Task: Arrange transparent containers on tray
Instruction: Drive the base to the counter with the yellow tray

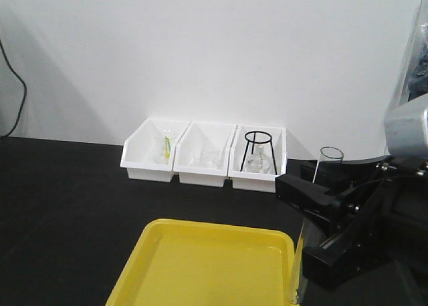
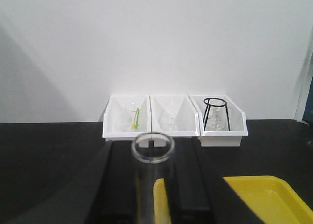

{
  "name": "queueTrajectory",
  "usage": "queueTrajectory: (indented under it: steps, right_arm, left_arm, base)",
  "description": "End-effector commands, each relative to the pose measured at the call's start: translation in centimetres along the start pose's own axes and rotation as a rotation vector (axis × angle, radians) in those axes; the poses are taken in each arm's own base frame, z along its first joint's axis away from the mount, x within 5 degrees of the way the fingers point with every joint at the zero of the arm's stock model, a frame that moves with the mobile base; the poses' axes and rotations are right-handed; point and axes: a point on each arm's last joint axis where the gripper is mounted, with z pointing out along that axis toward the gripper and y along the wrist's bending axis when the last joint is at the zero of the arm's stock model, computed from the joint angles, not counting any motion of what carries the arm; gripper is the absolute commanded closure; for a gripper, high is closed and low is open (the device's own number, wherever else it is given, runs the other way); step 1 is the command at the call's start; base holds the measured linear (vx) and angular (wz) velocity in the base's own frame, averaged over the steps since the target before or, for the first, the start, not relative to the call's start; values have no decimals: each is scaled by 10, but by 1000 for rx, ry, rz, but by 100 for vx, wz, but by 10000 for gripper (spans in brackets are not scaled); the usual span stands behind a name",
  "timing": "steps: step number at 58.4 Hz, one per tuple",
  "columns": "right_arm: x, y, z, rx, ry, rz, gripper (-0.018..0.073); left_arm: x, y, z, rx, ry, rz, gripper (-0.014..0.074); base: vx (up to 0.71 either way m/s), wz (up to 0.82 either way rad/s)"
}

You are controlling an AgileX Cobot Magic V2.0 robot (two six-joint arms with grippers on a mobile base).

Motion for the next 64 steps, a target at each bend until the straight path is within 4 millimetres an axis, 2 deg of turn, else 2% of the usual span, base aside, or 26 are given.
queueTrajectory:
  steps: [1,37,64]
  right_arm:
    - [-22,-1,-8,3,-140,-14,560]
    - [-22,-1,-7,3,-138,-14,560]
    - [-22,-1,-7,3,-138,-14,560]
  left_arm:
    - [-18,-4,-2,37,-104,-8,531]
    - [-18,-4,-2,37,-104,-8,531]
    - [-18,-4,-2,37,-104,-8,531]
  base:
    - [30,-22]
    - [23,-29]
    - [7,-2]
